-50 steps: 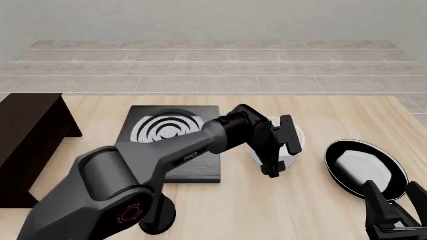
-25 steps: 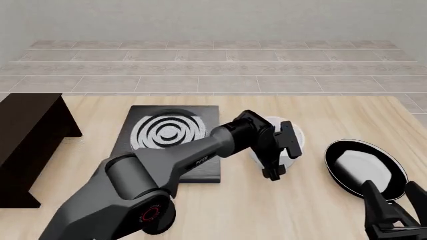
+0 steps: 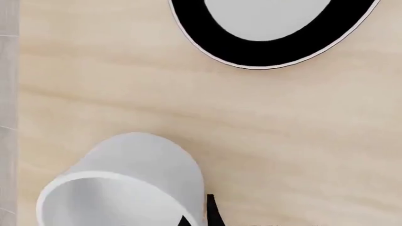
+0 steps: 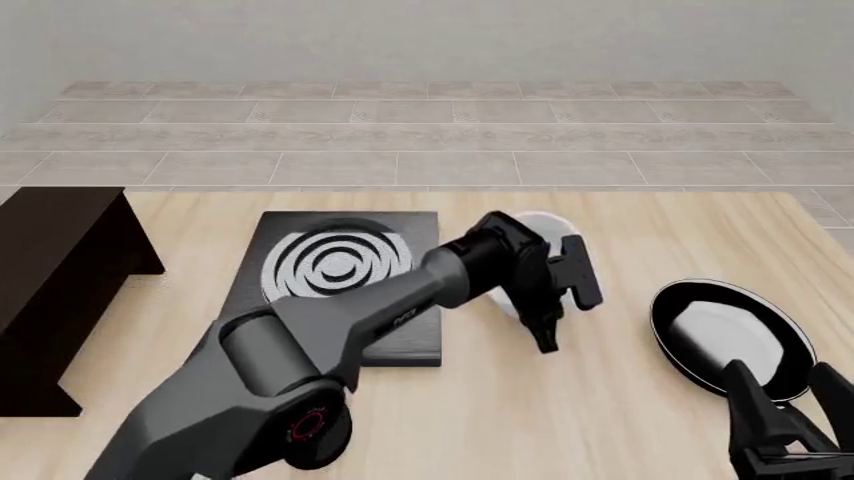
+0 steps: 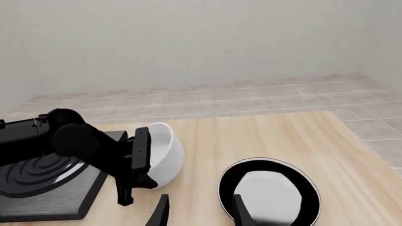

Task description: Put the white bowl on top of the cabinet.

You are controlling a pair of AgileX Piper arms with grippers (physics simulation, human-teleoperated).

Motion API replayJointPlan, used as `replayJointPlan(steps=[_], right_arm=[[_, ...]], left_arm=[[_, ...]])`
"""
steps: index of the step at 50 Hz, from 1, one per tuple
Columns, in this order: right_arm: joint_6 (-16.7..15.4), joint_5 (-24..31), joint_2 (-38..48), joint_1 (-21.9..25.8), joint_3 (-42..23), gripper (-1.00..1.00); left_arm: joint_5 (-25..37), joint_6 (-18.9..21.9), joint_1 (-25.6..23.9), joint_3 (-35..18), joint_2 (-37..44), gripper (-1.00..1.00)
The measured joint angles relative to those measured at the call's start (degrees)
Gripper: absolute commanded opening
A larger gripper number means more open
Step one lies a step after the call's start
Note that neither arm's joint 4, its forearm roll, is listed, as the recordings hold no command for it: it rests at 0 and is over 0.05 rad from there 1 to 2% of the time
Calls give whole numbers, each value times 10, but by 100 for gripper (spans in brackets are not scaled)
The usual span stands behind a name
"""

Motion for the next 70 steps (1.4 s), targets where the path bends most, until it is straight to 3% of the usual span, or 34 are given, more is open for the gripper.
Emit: replayJointPlan(steps=[14,33,56,70], right_arm=[[2,-1,1,-1,0,100],[2,-2,1,-2,0,100],[-12,4,-3,-2,0,100],[-15,7,-5,-2,0,100]], left_arm=[[21,27,12,-28,-8,-100],[37,58,40,-20,-73,-100],[-4,72,83,126,-232,-100],[-45,48,128,234,-324,-100]])
